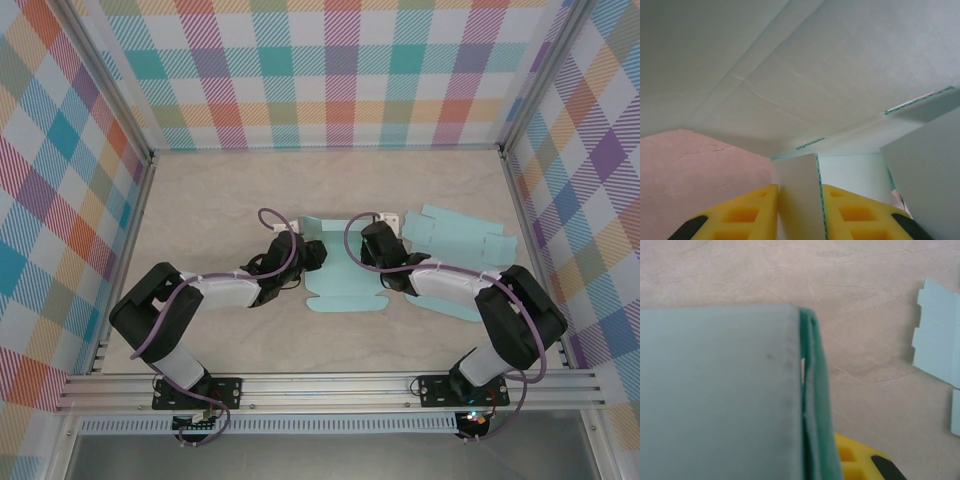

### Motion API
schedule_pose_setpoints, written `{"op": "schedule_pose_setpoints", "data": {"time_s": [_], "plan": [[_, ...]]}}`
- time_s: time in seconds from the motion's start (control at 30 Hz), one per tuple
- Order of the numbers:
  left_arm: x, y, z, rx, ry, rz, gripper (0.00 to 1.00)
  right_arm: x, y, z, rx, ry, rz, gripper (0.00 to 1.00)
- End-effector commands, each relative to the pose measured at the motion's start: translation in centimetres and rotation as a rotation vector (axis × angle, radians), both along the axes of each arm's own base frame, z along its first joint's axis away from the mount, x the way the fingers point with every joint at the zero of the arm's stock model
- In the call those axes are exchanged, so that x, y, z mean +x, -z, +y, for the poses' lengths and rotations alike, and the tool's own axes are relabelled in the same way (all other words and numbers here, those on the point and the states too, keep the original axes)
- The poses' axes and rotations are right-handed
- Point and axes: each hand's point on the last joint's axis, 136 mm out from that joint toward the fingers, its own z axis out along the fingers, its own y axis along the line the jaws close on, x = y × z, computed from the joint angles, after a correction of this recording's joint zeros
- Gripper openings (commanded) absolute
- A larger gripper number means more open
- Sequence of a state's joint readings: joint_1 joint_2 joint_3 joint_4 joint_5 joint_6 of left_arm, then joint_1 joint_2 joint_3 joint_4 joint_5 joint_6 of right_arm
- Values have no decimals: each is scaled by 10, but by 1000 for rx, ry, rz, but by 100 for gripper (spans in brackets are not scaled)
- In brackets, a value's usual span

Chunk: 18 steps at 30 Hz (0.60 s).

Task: Fold the paper box

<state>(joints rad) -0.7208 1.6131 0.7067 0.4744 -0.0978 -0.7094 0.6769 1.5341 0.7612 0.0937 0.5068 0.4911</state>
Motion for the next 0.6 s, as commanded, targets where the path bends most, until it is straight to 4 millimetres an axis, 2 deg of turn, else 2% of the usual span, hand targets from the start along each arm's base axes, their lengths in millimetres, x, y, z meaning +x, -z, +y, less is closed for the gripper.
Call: {"op": "schedule_pose_setpoints", "data": {"time_s": [0.0, 0.2, 0.37, 0.47, 0.57], "plan": [[-9, -47, -20, -111, 72, -113, 21, -1, 0, 22, 45, -40, 13, 0], [-8, -49, -22, -118, 71, -111, 18, 0, 3, 26, 50, -46, 26, 0], [-7, -54, -26, -131, 86, -116, 26, -1, 5, 27, 36, -56, 33, 0], [-9, -58, -21, -118, 78, -127, 26, -1, 6, 25, 27, -53, 35, 0], [-10, -59, -7, -64, 40, -131, 28, -1, 7, 24, 16, -47, 39, 0]]}}
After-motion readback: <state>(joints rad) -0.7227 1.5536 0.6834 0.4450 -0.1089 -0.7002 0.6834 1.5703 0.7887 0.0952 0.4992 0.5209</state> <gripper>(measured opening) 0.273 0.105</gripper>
